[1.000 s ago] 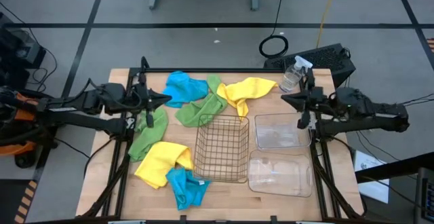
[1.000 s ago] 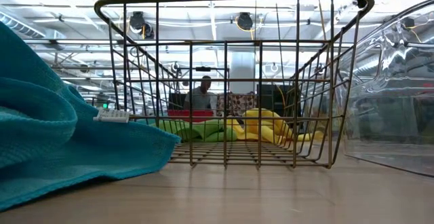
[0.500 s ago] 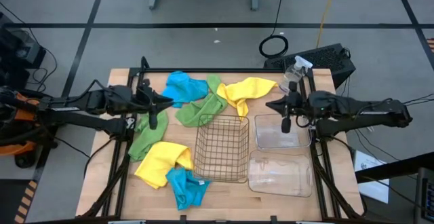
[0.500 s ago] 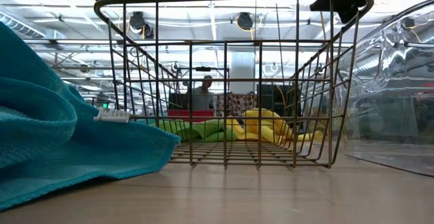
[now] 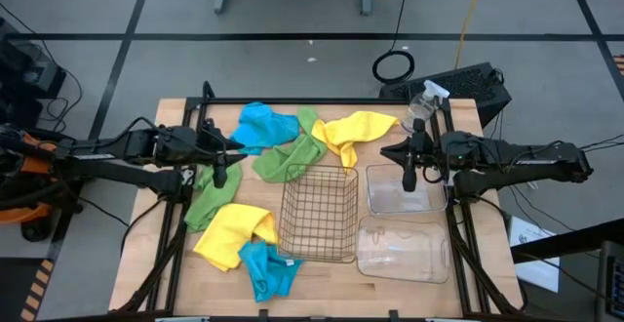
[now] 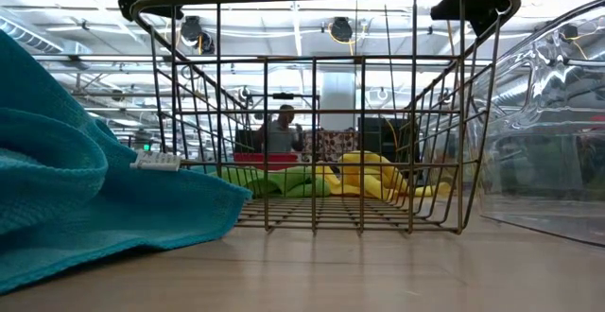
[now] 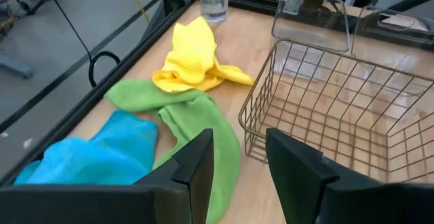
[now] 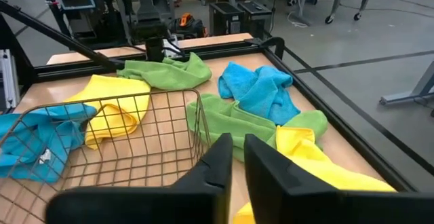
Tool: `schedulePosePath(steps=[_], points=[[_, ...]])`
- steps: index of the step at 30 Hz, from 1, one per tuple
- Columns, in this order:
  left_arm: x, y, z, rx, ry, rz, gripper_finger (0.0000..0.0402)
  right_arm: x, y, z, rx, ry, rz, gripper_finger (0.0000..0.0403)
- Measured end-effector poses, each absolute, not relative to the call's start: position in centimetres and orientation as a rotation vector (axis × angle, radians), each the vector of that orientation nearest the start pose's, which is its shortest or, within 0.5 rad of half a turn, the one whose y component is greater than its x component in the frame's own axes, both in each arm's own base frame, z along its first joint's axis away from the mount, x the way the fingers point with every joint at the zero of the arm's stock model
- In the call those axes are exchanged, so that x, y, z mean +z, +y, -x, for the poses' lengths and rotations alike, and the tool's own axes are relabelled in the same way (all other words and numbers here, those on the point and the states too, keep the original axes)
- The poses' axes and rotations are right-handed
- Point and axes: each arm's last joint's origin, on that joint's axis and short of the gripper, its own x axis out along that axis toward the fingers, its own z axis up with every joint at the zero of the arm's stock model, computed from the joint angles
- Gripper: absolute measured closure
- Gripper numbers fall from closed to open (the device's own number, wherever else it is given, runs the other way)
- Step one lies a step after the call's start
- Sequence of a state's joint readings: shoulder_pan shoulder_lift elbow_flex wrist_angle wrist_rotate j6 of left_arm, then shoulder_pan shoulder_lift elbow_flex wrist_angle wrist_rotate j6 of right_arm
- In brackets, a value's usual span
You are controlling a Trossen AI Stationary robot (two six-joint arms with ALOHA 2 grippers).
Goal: Sort microfiber towel by color & place in baskets
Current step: Put the left green microfiber cloth into the top transparent bin
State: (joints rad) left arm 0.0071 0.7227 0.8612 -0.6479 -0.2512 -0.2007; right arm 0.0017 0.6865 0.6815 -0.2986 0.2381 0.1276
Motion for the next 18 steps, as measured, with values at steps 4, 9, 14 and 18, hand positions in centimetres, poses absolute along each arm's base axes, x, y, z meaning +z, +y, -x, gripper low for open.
schedulePosePath(steps=[4,9,14,18], points=[[32.4,0.8,-14.0,0.318,0.479,0.189,0.0259,30.1,-0.6,-15.3,-0.236,0.289,-0.093,0.0321],[31.1,0.8,-13.7,0.353,0.611,0.277,0.0259,29.9,-0.6,-15.7,-0.249,0.301,-0.084,0.028],[29.2,0.6,-13.5,0.412,0.84,0.419,0.0259,29.4,-0.6,-16.9,-0.247,0.323,-0.062,0.0251],[27.9,0.5,-13.7,0.473,0.992,0.507,0.0259,28.6,-0.6,-17.8,-0.247,0.375,-0.046,0.0232]])
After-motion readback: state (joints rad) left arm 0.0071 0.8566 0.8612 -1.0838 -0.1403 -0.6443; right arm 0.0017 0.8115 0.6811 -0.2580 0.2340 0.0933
